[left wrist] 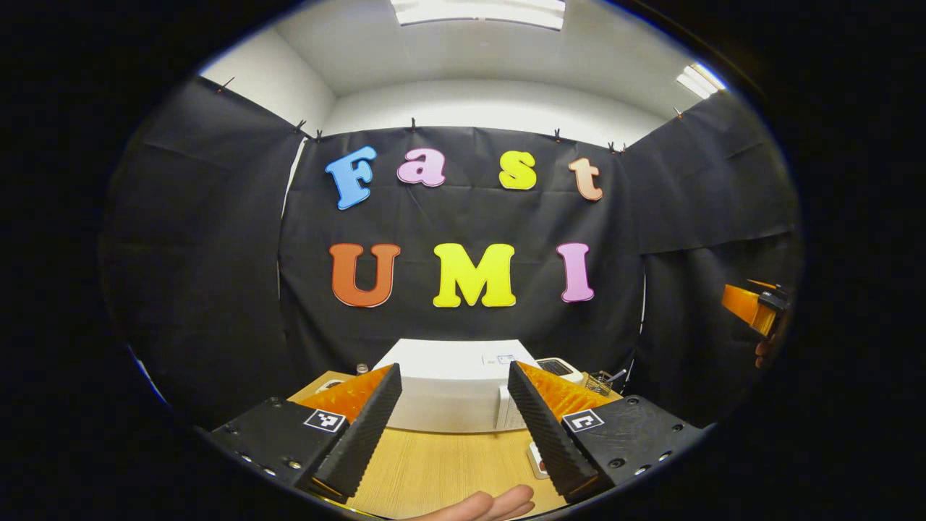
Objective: Open the microwave oven with the left hand, put the food in, and close the microwave oven.
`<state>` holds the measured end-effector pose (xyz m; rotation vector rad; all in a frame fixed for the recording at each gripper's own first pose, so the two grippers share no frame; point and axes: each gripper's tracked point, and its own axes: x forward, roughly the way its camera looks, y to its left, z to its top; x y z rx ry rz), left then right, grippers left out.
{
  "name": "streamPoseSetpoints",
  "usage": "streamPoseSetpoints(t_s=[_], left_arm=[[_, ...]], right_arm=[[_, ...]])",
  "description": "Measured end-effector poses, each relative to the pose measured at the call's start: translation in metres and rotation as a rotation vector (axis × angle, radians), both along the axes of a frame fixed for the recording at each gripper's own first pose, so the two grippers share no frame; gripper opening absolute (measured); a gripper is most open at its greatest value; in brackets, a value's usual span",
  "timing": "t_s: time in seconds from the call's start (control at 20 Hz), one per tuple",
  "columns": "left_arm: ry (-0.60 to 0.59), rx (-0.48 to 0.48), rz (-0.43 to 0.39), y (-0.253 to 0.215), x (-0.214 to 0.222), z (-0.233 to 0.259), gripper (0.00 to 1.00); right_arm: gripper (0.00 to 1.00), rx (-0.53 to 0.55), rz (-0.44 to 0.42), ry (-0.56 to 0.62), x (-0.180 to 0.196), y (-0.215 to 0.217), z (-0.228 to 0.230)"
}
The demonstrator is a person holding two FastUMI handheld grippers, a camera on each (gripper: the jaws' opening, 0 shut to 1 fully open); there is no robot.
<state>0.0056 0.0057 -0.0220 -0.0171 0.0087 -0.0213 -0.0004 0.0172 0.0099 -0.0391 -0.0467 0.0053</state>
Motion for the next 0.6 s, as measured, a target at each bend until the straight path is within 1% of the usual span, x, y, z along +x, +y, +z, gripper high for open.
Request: streamPoseSetpoints(t_s=[0.15,0.2,0.3,0.35,0.4,0.45,0.6], left_arm=[[0.012,-0.001,0.007,-0.003,0.013,-0.013,0.93],[0.023,-0.009,0.005,-0.005,0.018,-0.021,0.93],[0.029,-0.018,-0.016,-0.013,0.032,-0.033,0.93],[0.025,-0.012,-0.032,-0.019,0.04,-0.039,0.84],[0.021,-0.008,-0.033,-0.021,0.048,-0.047,0.93],[0.03,-0.007,-0.041,-0.025,0.057,-0.059,0.93],[0.075,-0.013,-0.105,-0.05,0.085,-0.092,0.93]], right_arm=[[1.0,0.008,0.008,0.008,0.004,0.001,-0.007],[0.9,0.014,0.015,0.012,0.005,0.002,-0.01],[0.9,0.021,0.03,0.016,0.009,0.003,-0.014],[0.9,0.023,0.033,0.016,0.011,0.002,-0.017],[1.0,0.022,0.032,0.016,0.014,0.0,-0.019],[1.0,0.02,0.03,0.016,0.017,-0.001,-0.021],[1.0,0.015,0.014,0.026,0.027,-0.007,-0.028]])
